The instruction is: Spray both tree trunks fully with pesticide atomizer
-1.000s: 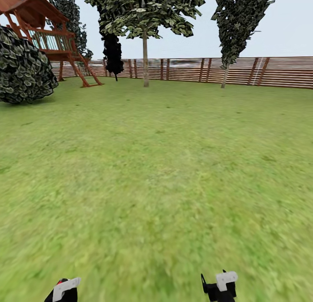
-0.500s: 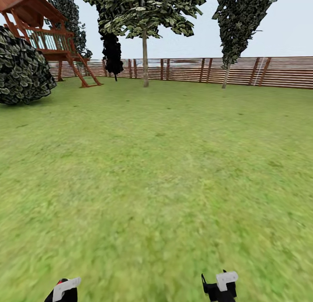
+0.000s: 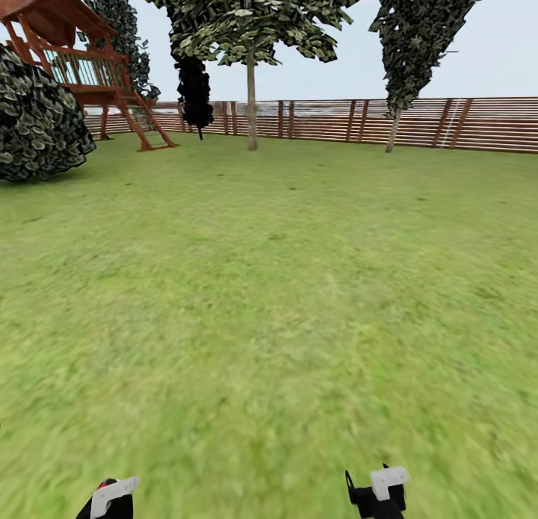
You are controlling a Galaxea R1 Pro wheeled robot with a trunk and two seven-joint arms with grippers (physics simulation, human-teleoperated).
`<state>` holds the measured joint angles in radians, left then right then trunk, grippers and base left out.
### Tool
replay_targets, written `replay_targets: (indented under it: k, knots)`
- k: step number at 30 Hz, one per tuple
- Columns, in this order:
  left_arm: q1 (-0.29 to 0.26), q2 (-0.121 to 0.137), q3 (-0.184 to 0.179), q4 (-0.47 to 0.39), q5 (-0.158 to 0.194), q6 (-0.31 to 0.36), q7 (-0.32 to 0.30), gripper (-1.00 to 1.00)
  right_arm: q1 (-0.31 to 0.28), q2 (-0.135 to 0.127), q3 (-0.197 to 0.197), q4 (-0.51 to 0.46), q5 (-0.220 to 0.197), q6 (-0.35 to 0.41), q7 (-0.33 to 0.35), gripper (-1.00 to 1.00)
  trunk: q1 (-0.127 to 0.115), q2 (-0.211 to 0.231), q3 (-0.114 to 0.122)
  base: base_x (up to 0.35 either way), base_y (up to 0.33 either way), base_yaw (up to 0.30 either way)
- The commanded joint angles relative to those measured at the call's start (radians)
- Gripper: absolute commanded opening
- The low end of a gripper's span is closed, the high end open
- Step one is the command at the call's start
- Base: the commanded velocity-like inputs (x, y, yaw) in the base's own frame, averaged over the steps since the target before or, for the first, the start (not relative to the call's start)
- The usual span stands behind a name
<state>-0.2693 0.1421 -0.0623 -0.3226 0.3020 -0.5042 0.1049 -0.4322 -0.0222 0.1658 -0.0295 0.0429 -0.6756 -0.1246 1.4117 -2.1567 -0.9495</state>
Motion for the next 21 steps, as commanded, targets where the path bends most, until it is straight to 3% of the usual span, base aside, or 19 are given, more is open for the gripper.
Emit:
replay_targets:
  k: [1, 21]
  knots:
    - [-0.001, 0.001, -0.007, 0.0, 0.002, -0.003, 0.007, -1.0, 0.0, 0.0, 0.008, 0.0, 0.005, -0.001, -0.01, 1.0, 0.0, 0.0, -0.001, 0.34, 0.0, 0.12]
    - [-0.001, 0.001, -0.007, -0.001, 0.002, -0.004, 0.007, -1.0, 0.0, 0.001, 0.008, 0.0, 0.004, -0.001, -0.01, 1.0, 0.0, 0.0, -0.001, 0.34, 0.0, 0.006]
